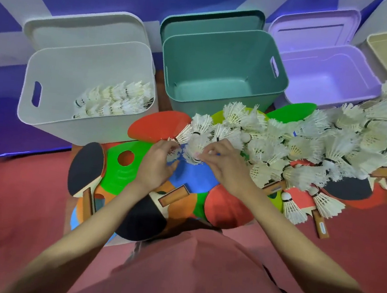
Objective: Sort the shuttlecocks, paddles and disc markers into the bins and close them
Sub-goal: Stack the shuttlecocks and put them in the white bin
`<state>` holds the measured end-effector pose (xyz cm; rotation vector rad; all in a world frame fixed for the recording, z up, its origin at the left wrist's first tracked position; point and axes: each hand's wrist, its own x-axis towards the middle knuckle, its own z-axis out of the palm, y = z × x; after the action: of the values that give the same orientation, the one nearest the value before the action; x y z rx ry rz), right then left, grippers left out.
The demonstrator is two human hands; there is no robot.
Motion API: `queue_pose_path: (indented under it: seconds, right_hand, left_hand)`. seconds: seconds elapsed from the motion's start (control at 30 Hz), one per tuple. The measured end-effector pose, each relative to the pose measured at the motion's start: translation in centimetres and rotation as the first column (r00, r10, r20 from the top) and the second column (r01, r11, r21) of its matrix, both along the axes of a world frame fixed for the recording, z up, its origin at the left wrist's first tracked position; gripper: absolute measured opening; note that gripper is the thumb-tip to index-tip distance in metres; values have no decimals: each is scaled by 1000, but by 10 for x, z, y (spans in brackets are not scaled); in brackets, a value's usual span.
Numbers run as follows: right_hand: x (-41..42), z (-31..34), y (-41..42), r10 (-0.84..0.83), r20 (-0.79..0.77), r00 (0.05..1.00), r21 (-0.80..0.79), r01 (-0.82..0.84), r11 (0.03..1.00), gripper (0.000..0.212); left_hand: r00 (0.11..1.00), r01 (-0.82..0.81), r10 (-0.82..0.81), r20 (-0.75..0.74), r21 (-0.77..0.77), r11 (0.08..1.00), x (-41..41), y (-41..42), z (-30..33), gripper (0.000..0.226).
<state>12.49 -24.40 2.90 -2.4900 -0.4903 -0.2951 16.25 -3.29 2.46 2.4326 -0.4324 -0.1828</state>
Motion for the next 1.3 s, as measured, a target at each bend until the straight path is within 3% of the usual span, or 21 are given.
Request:
queue_pose_path:
  seconds: [0.2, 0.4, 0.5, 0.6, 0.7, 0.87, 1.07, 1.2, 1.3]
  right_hand:
    - [14, -16, 13, 73, -55, 996, -282, -86, 956, 16]
    - [25, -5, 15, 69, -37, 997, -275, -77, 959, 14]
    - [13, 16, 8, 8, 34, 999, -203, -1, 979, 11]
    - [-1, 33, 3, -136, 84, 987, -3, 137, 991, 16]
    - [-9, 43, 7, -180, 53, 982, 166, 169, 971, 17]
    - [-13, 42, 19, -2, -66, 998, 201, 15, 979, 18]
    - [-16, 52, 23, 163, -202, 966, 294, -99, 951, 30]
    - [-2, 58, 12, -59, -116, 991, 407, 102, 908, 28]
    - [27, 44, -14, -361, -119, 925, 121, 374, 919, 26]
  left_hand:
    - [998, -61, 60, 4, 27, 998, -6, 16, 1, 36]
    - [994, -103, 103, 25, 12, 995, -6, 25, 7, 33]
    - [993, -118, 118, 20, -27, 993, -7, 28, 14, 31]
    - [988, -135, 125, -86, -121, 983, -10, 25, 20, 34]
    - [985, -54, 15, -174, -224, 973, -12, 14, 25, 49]
    - [957, 29, -116, -266, -310, 950, -10, 0, 30, 54]
    - [953, -18, -100, -287, -381, 924, -10, 5, 26, 57]
    - [957, -168, 52, -285, -400, 901, -9, 12, 22, 60]
    - [950, -218, 91, -299, -425, 879, -10, 15, 20, 60]
